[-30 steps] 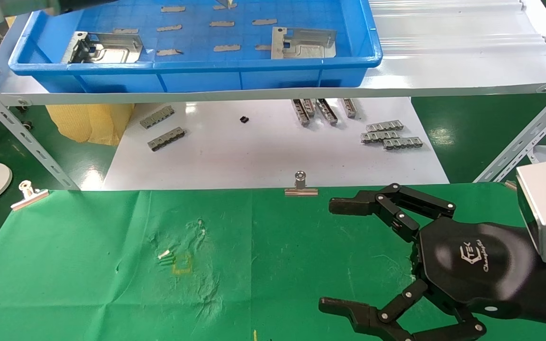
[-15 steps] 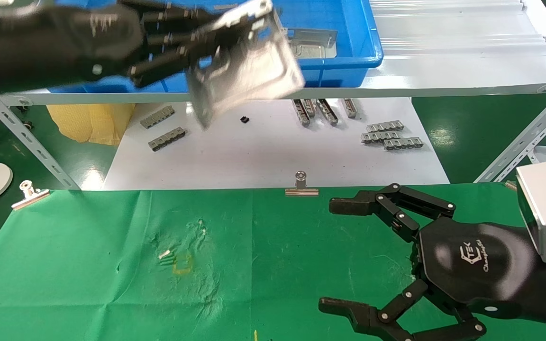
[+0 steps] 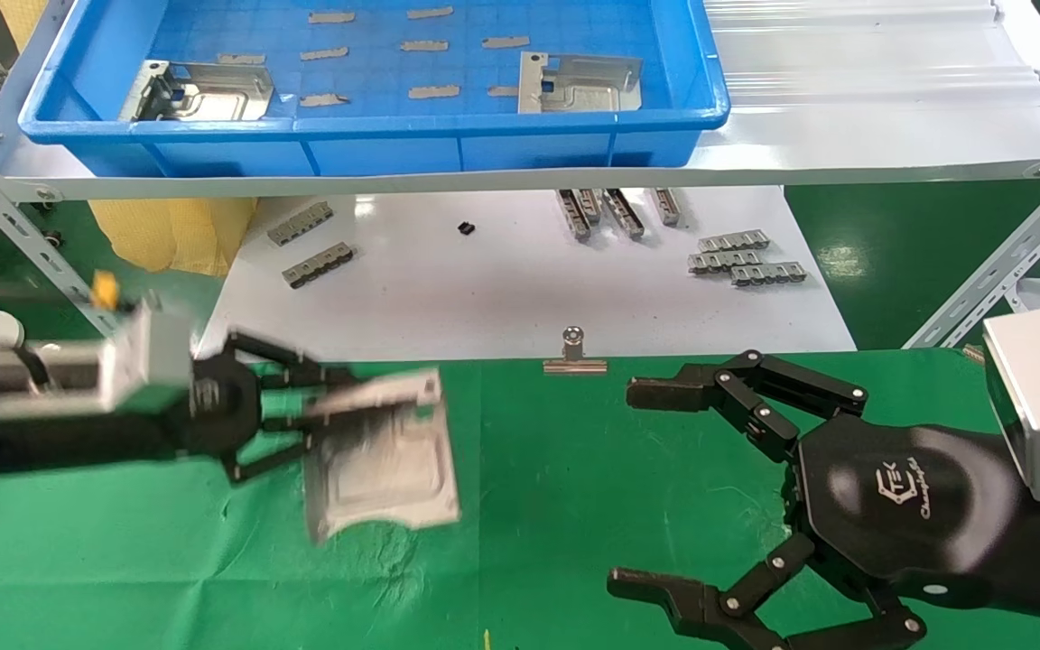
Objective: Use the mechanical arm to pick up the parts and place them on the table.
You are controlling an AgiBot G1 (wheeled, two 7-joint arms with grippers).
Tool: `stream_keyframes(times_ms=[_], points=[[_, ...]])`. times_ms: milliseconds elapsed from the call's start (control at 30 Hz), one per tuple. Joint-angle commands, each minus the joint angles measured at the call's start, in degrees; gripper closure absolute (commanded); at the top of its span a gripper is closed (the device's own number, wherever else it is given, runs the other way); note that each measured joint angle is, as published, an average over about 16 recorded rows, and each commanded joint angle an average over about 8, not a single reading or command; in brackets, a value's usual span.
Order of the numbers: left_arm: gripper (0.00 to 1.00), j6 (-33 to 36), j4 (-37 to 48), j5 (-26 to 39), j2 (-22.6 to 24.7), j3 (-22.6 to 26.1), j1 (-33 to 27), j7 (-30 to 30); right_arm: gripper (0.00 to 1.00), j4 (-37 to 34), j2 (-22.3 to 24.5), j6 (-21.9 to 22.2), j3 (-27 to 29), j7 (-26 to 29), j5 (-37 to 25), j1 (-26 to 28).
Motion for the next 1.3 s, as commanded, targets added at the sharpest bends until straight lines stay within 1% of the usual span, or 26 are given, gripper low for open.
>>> stream_keyframes(times_ms=[33,200,300,333,367,600,633,867,1067,1167,1300], points=[[1.0,-0.69,1.09,0.89,-0.31,1.53,1.67,3.15,0.0,0.0,0.0,0.0,0.0,0.0,0.0,0.0],[1.0,-2.65,5.91,4.75,1.61,3.58,0.44,11.1,0.0,0.0,0.0,0.0,0.0,0.0,0.0,0.0],[1.0,-3.18,8.34,6.41,2.68,4.47,-0.62,14.34,0.0,0.0,0.0,0.0,0.0,0.0,0.0,0.0],[0.99,-3.17,9.1,6.8,2.98,4.71,-0.95,15.12,0.0,0.0,0.0,0.0,0.0,0.0,0.0,0.0],[0.94,-3.08,9.85,7.19,3.26,4.94,-1.29,15.81,0.0,0.0,0.0,0.0,-0.01,0.0,0.0,0.0],[0.08,-2.46,14.23,9.46,4.75,6.42,-3.21,19.07,0.0,0.0,0.0,0.0,-0.01,0.0,0.01,0.0],[0.01,-2.51,14.72,9.74,4.94,6.6,-3.41,19.43,0.0,0.0,0.0,0.0,-0.01,0.0,0.01,0.0],[0.0,-2.82,17.56,10.86,6.11,7.33,-4.5,21.33,0.0,0.0,0.0,0.0,-0.01,-0.01,0.01,0.0],[0.0,-1.29,19.33,9.91,6.22,6.71,-5.28,21.64,0.0,0.0,0.01,0.01,-0.01,-0.01,0.01,0.0],[0.0,0.2,20.21,8.44,5.86,5.77,-5.2,20.47,0.0,0.0,0.01,0.01,-0.02,-0.01,0.01,0.0],[0.0,1.42,21.5,5.64,5.17,3.95,-4.21,17.12,0.0,0.0,0.01,0.01,-0.02,-0.01,0.01,0.0]])
